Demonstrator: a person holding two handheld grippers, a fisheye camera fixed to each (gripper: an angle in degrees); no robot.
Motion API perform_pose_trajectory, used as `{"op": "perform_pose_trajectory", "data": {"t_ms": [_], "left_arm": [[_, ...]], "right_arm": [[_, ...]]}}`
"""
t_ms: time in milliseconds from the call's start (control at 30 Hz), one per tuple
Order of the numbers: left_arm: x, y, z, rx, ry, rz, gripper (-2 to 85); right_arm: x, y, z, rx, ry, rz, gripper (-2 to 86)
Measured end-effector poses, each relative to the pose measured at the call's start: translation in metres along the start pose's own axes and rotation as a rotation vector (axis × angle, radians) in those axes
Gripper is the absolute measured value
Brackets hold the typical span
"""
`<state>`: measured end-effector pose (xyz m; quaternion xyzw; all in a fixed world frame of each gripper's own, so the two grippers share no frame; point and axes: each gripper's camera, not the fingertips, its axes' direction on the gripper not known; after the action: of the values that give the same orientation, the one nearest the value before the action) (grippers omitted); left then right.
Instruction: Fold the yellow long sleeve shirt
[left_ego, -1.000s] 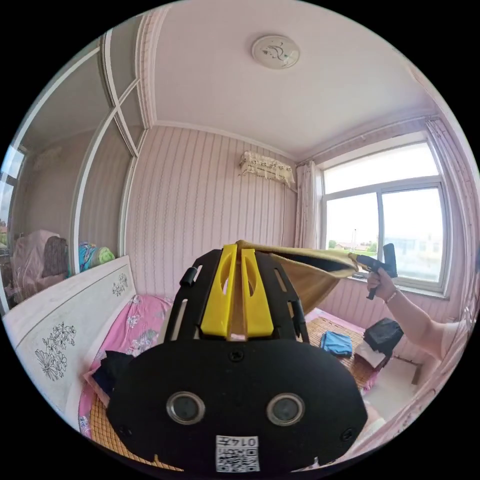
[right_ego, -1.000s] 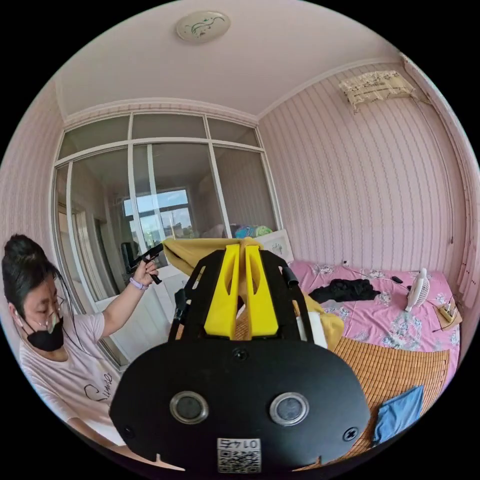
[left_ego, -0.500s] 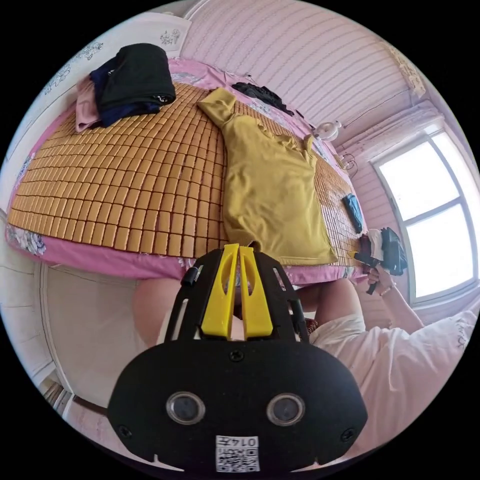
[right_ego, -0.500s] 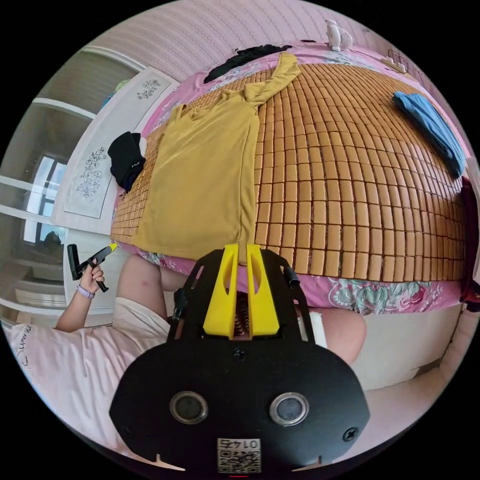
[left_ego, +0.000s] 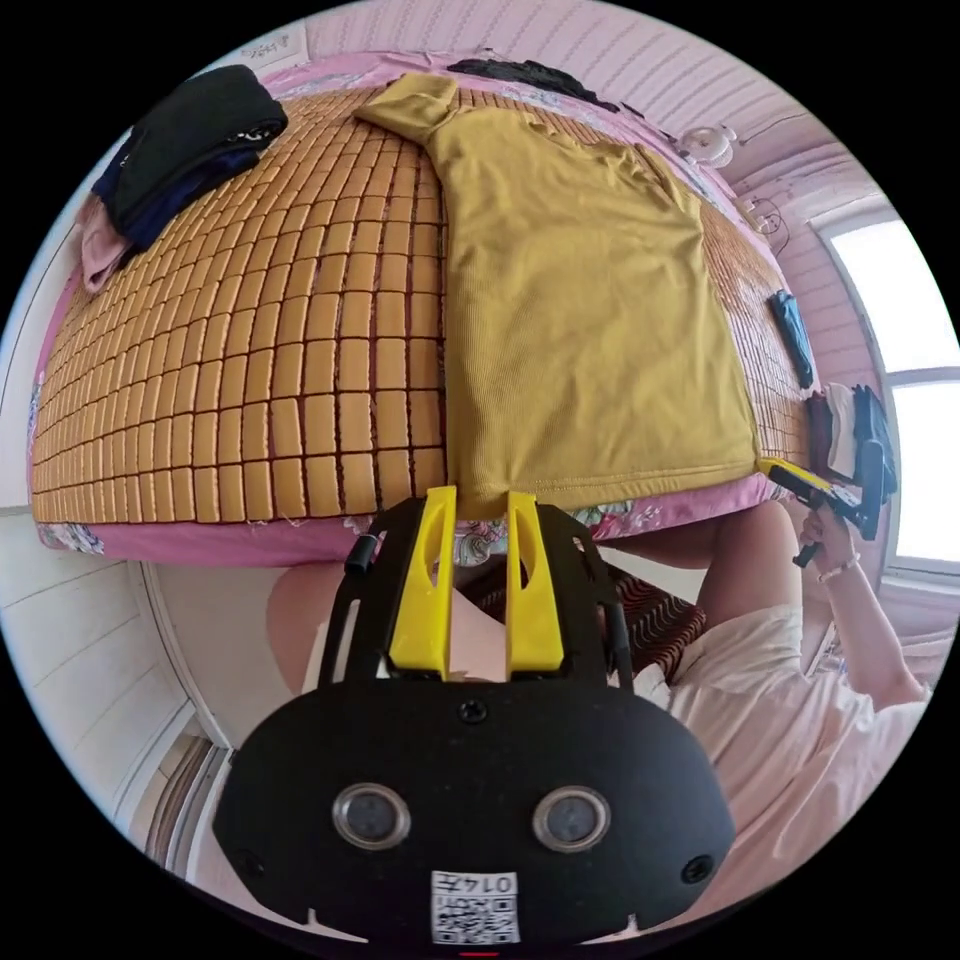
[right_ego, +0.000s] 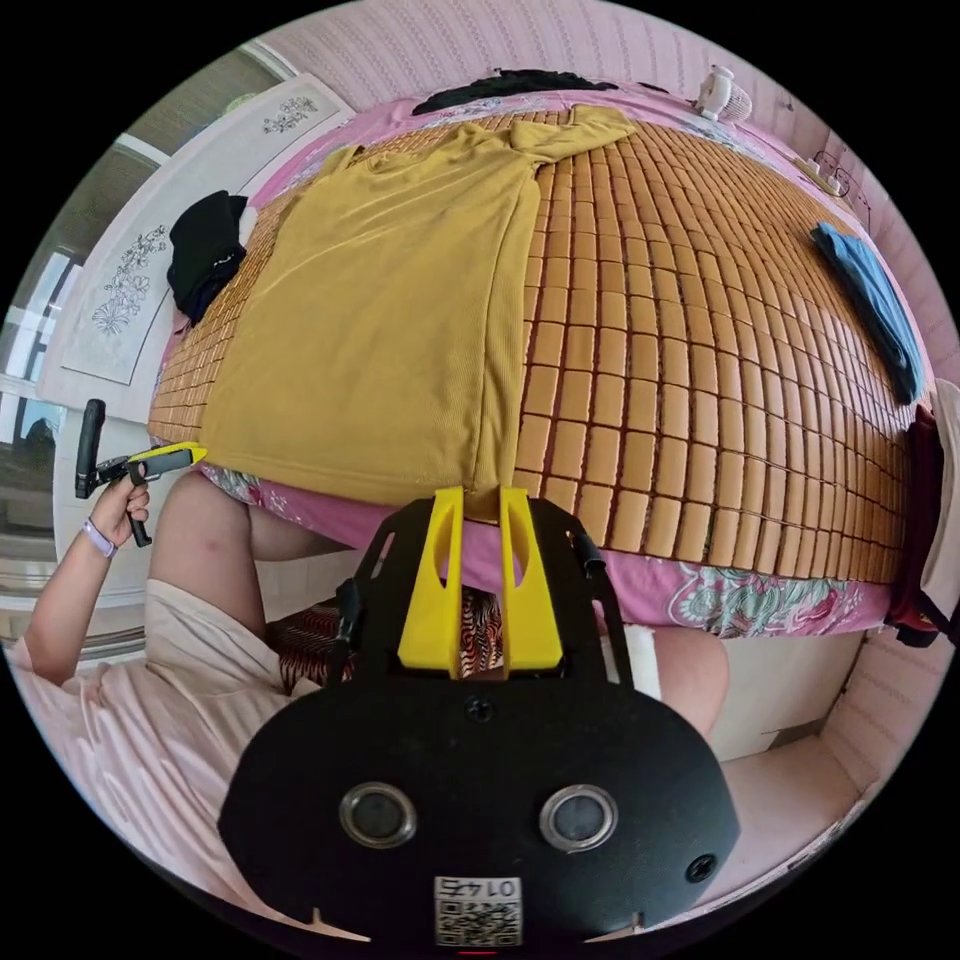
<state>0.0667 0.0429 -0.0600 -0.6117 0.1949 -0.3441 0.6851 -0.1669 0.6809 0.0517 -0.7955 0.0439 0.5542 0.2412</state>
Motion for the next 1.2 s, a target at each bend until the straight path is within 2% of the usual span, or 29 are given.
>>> {"op": "perform_pose_trajectory", "data": {"t_ms": [167,267,467,733,800,933,1100,1200], "left_arm": [[0.004,0.008,0.009,0.004,-0.058,0.113,3.3],[-0.005,0.029,-0.003,0.089,-0.035,0.087,2.2],[-0.03,0.064,0.034,0.074,-0.016,-0.004,2.4],[-0.044,0.094,0.051,0.058,-0.016,-0.06,6.2],[-0.05,0.114,0.043,0.156,-0.015,-0.109,5.7],[-0.053,0.15,0.034,0.294,0.018,-0.134,3.7],[-0.023,0.203,0.023,0.527,-0.119,-0.081,-0.6],[0.006,0.225,0.026,0.611,-0.235,0.017,-0.9]], "right_arm": [[0.008,0.015,-0.016,0.038,-0.096,-0.021,2.9],[0.019,0.032,-0.021,0.075,-0.163,0.048,2.4],[0.009,0.048,0.035,-0.128,-0.083,0.043,2.3],[-0.009,0.065,0.054,-0.156,0.025,0.002,3.3],[-0.006,0.07,0.059,-0.181,0.009,0.028,3.0],[0.004,0.08,0.085,-0.352,-0.002,0.09,0.6],[-0.01,0.094,0.077,-0.286,-0.002,0.05,-0.1],[-0.019,0.111,0.058,-0.167,0.121,0.059,-0.2]]}}
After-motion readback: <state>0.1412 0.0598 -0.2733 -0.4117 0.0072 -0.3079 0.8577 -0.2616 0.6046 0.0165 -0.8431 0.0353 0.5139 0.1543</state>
